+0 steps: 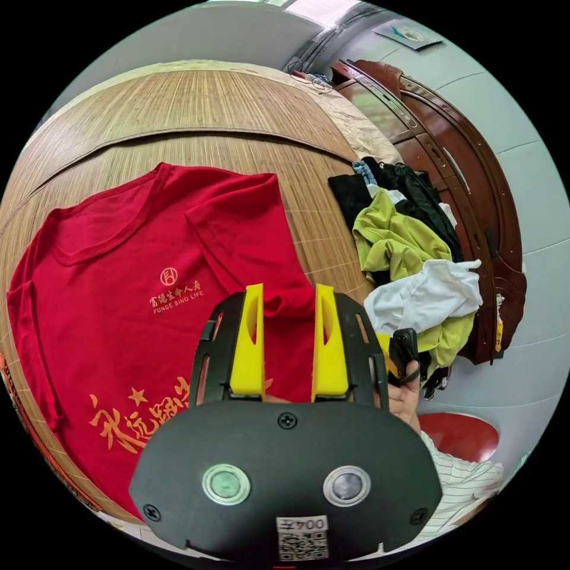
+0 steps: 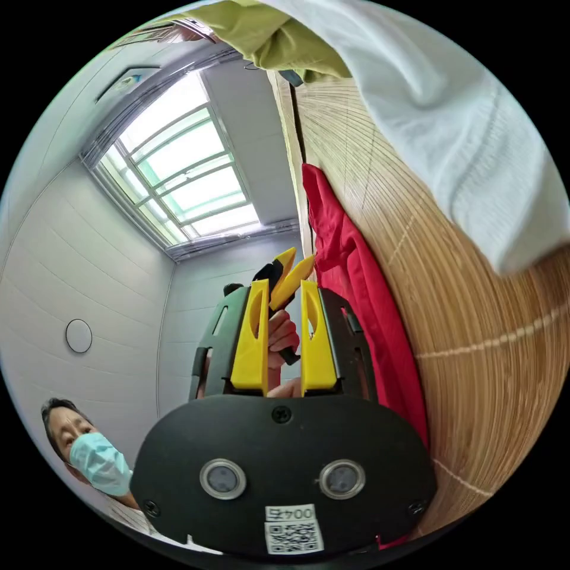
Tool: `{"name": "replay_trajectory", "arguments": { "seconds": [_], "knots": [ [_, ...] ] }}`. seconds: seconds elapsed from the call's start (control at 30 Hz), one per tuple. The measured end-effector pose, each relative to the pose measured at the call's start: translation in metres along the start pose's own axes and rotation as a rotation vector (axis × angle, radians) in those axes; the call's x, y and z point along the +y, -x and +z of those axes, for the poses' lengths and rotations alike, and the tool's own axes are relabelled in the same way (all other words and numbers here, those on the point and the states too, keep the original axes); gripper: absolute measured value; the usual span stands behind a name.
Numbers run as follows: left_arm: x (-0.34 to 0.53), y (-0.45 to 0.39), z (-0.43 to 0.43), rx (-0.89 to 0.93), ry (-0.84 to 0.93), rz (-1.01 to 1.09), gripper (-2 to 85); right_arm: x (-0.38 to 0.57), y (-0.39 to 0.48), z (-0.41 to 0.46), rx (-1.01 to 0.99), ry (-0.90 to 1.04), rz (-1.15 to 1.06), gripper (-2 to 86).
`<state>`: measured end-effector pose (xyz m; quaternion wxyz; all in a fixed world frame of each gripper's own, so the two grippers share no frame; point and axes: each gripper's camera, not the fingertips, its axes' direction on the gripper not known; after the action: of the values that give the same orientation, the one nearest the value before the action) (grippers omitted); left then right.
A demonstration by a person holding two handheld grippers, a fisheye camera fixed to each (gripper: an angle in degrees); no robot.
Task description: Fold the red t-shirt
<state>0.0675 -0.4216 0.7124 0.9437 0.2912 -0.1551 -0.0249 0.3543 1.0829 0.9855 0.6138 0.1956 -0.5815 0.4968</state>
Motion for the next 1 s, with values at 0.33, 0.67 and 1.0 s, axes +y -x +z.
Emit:
{"name": "replay_trajectory", "arguments": {
  "seconds": [0.33,0.67,1.0],
  "knots": [
    [-0.034,0.029,0.031,0.071,0.137,-0.051,13.1,-0.036,0.007,-0.018,0.071,0.027,0.058,13.6],
    [-0.044,0.025,0.042,0.054,0.154,-0.037,3.5,-0.049,-0.002,-0.029,0.054,0.0,0.126,13.3],
    [-0.016,0.016,0.029,0.095,0.076,0.097,2.4,-0.044,-0.004,-0.042,0.013,-0.146,0.076,10.2]
  ]
}}
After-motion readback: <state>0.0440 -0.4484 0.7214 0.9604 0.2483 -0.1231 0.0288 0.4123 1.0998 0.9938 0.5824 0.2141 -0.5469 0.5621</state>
